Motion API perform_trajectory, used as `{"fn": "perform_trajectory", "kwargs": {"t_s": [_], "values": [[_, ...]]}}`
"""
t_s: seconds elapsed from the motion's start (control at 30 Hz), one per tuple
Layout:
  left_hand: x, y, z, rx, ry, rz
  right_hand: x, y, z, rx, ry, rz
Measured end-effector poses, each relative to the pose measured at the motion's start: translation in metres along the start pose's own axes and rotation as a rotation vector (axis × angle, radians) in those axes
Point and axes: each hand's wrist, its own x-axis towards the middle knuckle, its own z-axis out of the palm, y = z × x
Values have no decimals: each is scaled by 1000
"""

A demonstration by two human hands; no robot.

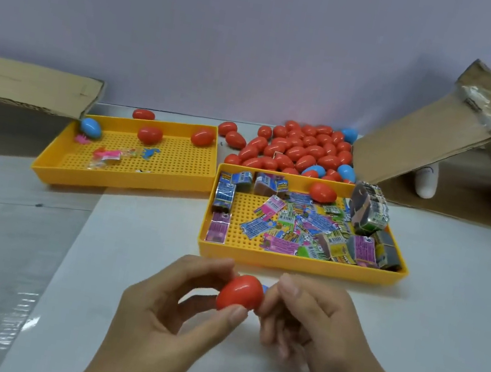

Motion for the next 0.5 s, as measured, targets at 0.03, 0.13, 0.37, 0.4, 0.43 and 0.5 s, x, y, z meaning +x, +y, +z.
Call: {"fn": "perform_trajectory", "kwargs": {"t_s": [0.03,0.13,0.37,0.4,0.43,0.5], "values": [[-1,-2,-1,-3,-2,-3,0,0,1,-37,5,-5],[-1,-2,-4,-16,-26,29,-1,1,3,-143,39,-1],[3,-3,-9,-66,-79,38,2,0,5,-150,33,26],[4,-4,-10,-73,-79,25,1,-1,5,-146,24,21],[4,-4,-10,-77,-73,13,1,-2,5,-142,18,15],[5,-5,-9,-75,-51,-11,0,-5,4,-127,16,4]]}}
